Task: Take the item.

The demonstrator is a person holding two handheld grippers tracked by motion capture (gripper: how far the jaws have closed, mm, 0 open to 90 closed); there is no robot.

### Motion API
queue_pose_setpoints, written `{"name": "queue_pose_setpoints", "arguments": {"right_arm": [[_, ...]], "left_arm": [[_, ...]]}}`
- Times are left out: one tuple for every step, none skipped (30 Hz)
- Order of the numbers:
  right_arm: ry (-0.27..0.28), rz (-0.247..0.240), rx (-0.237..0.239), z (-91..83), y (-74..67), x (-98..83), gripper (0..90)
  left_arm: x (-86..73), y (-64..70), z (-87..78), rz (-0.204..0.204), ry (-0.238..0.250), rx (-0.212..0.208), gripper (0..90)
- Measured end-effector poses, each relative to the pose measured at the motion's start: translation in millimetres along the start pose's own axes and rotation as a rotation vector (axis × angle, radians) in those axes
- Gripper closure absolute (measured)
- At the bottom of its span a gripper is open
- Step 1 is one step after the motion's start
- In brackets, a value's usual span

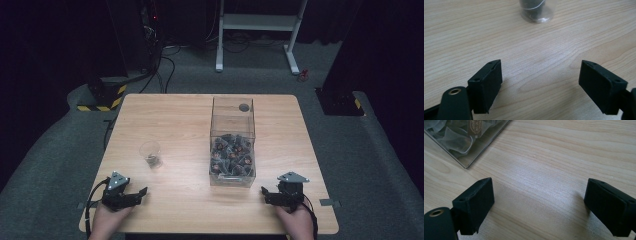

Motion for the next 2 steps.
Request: {"name": "queue_pose_setpoints", "arguments": {"right_arm": [[0.002,-0.005,0.001,0.1,0.0,0.1,8.9],[0.001,-0.003,0.002,0.1,-0.2,0.2,8.9]], "left_arm": [[-0.3,0.4,0.0,0.0,-0.001,0.0,19.3],[-0.4,0.4,-0.2,0.003,0.001,0.003,19.3]]}}
Point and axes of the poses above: each handheld gripper's, and its own axes: z roughly forward along the jaws, x roughly out of its top, y roughly to its right, the point moved 6 cm from there along z, roughly forward along the jaws, and after that the axes turned 13 degrees about -z, right-handed, at the moved point
